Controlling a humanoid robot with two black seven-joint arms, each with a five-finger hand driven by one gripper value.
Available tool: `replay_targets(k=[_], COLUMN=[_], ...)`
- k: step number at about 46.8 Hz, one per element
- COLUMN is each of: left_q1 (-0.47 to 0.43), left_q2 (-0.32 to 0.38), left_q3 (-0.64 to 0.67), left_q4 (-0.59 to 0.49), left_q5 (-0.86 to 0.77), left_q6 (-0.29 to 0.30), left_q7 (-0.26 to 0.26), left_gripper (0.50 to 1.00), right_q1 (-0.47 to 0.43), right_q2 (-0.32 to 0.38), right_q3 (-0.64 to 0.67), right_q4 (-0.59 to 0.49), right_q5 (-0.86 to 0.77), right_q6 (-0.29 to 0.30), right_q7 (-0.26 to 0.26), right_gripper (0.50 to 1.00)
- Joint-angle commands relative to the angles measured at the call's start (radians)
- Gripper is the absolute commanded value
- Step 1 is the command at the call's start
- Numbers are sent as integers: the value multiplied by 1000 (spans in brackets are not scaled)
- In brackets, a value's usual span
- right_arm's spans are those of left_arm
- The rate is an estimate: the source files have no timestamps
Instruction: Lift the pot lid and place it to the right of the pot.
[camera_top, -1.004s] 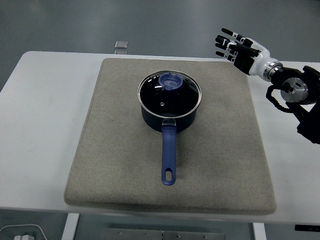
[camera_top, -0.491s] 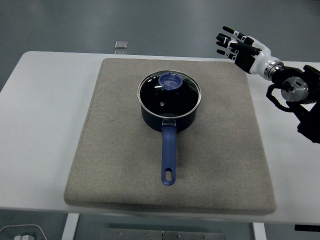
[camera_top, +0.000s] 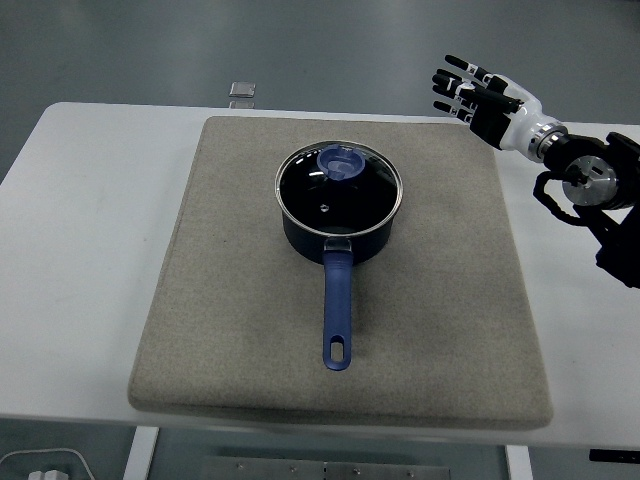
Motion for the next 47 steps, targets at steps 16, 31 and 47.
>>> replay_targets(k=[16, 31, 47], left_q1=[0, 0, 0], left_q2=[0, 0, 0], left_q3=[1, 1, 1], left_q4=[-1, 0, 0], left_q5=[0, 0, 0], left_q6=[0, 0, 0], left_q7=[0, 0, 2], left_gripper=[1000, 1000, 1000], right_q1=[57, 68, 105], right_q2=[-7, -51, -99], right_q3=[-14, -11, -16], right_q4=[3, 101, 196], right_q5=[-109, -282, -598], right_q6=[23, 21, 63], right_q7=[6, 41, 66], right_gripper=[905, 903, 903])
